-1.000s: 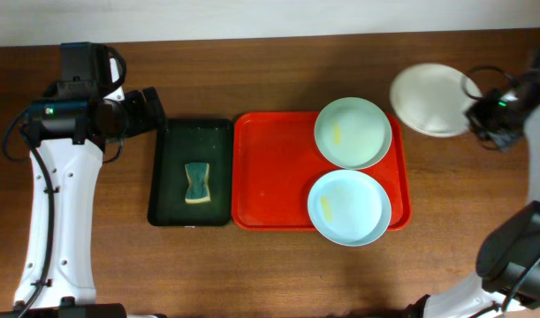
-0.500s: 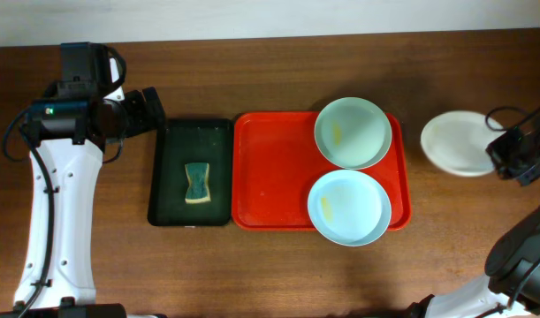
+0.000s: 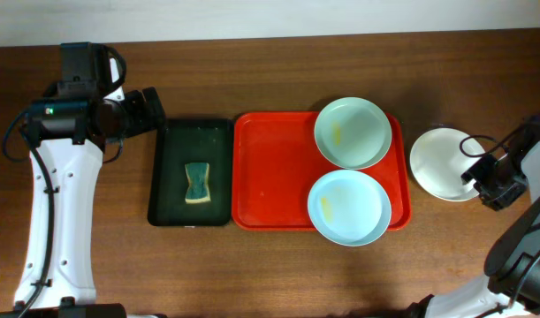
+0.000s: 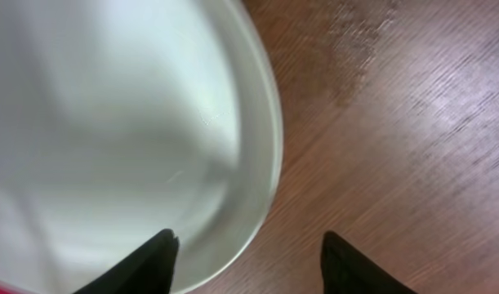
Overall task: Clean dirty plates on tray and stack at the side
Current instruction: 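Carry the white plate right and set it on the table, then reach right gripper to the pale-blue plate's rim on the red tray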
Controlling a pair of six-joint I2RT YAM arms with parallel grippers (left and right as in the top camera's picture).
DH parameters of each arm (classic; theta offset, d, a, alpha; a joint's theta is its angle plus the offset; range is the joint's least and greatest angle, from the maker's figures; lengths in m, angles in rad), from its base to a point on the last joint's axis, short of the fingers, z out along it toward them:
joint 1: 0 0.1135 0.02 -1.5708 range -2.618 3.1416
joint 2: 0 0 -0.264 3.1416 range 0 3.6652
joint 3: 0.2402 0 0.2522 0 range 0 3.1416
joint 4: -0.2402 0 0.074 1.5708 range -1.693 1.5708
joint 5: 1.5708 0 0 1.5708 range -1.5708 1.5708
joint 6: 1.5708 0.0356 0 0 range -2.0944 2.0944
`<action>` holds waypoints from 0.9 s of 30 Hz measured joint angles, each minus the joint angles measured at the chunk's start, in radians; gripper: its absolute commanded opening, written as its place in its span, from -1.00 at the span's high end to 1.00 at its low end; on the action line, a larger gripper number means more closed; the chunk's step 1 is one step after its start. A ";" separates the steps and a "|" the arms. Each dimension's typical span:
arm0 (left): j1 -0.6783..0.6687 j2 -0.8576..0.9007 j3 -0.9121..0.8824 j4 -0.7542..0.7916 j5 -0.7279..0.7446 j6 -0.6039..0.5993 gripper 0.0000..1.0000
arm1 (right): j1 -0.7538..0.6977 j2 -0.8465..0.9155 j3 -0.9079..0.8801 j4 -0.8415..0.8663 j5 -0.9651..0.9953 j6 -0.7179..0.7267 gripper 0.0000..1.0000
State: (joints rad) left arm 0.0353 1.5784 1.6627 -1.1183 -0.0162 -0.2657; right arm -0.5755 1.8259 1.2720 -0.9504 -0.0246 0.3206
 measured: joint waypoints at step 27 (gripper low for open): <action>0.000 0.000 0.000 0.000 0.000 0.000 -0.99 | 0.455 0.060 0.259 -0.298 -0.228 -0.356 0.10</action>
State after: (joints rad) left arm 0.0353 1.5784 1.6627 -1.1187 -0.0162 -0.2657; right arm -0.1204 1.8858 1.5311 -1.2480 -0.2523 -0.0353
